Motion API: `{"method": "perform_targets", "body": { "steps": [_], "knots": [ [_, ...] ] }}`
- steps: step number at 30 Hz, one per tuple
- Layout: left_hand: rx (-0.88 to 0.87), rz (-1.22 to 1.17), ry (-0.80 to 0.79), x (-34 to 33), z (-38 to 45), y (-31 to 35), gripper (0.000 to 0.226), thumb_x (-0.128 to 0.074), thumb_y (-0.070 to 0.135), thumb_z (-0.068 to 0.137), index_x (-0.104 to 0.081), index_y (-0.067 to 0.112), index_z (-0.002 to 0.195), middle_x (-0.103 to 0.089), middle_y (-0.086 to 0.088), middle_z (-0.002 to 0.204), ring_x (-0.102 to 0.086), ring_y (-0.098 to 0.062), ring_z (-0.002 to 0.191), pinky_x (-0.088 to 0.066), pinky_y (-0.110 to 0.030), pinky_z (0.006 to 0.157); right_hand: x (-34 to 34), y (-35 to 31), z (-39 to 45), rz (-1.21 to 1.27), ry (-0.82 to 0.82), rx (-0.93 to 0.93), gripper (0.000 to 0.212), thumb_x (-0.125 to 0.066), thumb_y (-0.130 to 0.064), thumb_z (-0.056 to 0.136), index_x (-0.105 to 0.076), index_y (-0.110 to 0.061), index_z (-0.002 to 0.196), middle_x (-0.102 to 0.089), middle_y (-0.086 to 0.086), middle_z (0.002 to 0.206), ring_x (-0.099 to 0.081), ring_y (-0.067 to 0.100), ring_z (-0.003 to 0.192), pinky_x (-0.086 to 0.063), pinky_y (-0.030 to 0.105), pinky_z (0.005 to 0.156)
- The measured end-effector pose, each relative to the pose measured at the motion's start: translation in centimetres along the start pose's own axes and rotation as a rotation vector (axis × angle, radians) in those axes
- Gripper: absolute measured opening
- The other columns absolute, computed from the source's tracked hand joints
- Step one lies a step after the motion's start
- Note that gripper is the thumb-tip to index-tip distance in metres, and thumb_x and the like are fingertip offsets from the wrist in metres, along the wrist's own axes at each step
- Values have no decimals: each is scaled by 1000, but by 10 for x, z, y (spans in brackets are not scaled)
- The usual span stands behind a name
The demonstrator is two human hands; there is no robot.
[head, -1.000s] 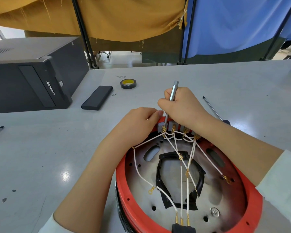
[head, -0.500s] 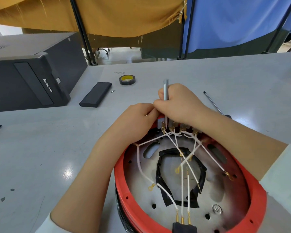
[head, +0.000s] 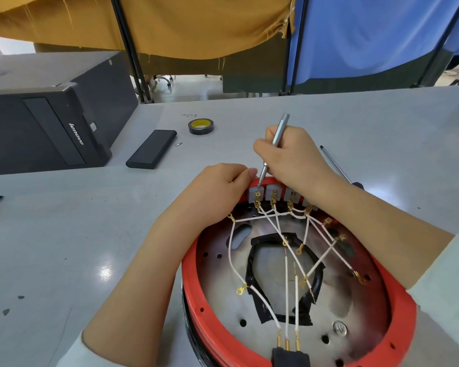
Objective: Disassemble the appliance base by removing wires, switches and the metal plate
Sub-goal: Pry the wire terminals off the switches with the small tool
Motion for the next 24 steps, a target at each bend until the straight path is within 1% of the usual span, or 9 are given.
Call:
{"method": "perform_targets", "body": {
  "steps": [3,6,9,11,14,15,18,21,24],
  "knots": [
    [-6,-16,-5,1,-2,2,45,-38,39,98,-46,4,71,-42,-1,55,-39,-15,53,-34,-31,55,12,-7,-2,125,34,2,38,-55,-30,93,-40,-17,61,-39,-9,41,-39,4,37,-32,13,41],
    [-11,-11,-6,2,-2,4,45,-38,39,98,-44,5,70,-41,0,55,-40,-16,55,-35,-32,56,17,-24,-6,204,-89,35,25,-55,-37,92,-46,-20,77,-49,-6,42,-39,6,33,-31,14,36],
    [-10,2,-2,3,-3,4,44,-39,39,98,-40,13,62,-42,1,54,-40,-13,53,-32,-27,53,17,-37,-17,131,-265,91,23,-51,-44,91,-56,-22,97,-69,-3,63,-54,17,36,-35,12,37],
    [-12,14,6,3,-3,3,44,-39,38,98,-41,15,61,-44,2,54,-41,-10,52,-31,-25,51,16,-34,-29,58,-342,84,27,-50,-48,89,-62,-25,97,-72,-5,74,-65,17,50,-39,11,42],
    [-18,45,6,3,-1,3,44,-39,38,98,-47,13,63,-47,2,55,-44,-9,55,-32,-26,52,20,-21,-41,-153,-337,106,10,-58,-41,87,-66,-36,84,-70,-15,82,-64,0,76,-44,12,58],
    [-15,48,7,2,-1,2,44,-39,39,98,-47,15,62,-48,2,56,-45,-8,56,-32,-25,52,21,-16,-43,-203,-332,118,4,-62,-37,86,-66,-38,84,-68,-17,83,-61,-2,79,-45,12,62],
    [-4,42,7,2,-2,1,42,-42,43,96,-49,23,59,-50,6,56,-47,-5,57,-31,-21,51,23,-6,-47,-238,-299,115,11,-67,-25,85,-65,-36,88,-65,-17,86,-59,-3,79,-44,9,62],
    [14,-7,-44,-1,-4,-1,31,-45,49,92,-65,29,81,-61,14,72,-54,0,71,-36,-13,59,28,-6,-45,-263,-234,149,17,-64,-17,87,-64,-34,85,-66,-15,86,-58,-3,80,-41,6,63],
    [17,-66,-97,-5,-6,0,30,-48,51,91,-67,30,100,-66,16,87,-58,-2,87,-41,-15,72,30,-6,-41,-251,-204,152,15,-61,-22,88,-60,-37,85,-65,-17,87,-57,-7,82,-39,1,64]
  ]
}}
Point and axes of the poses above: each hand's wrist, its own z-axis towards the middle knuckle, its own x-axis out of the back of the hand, y = z × x, the point moved 9 cm from there along z, towards the middle knuckle
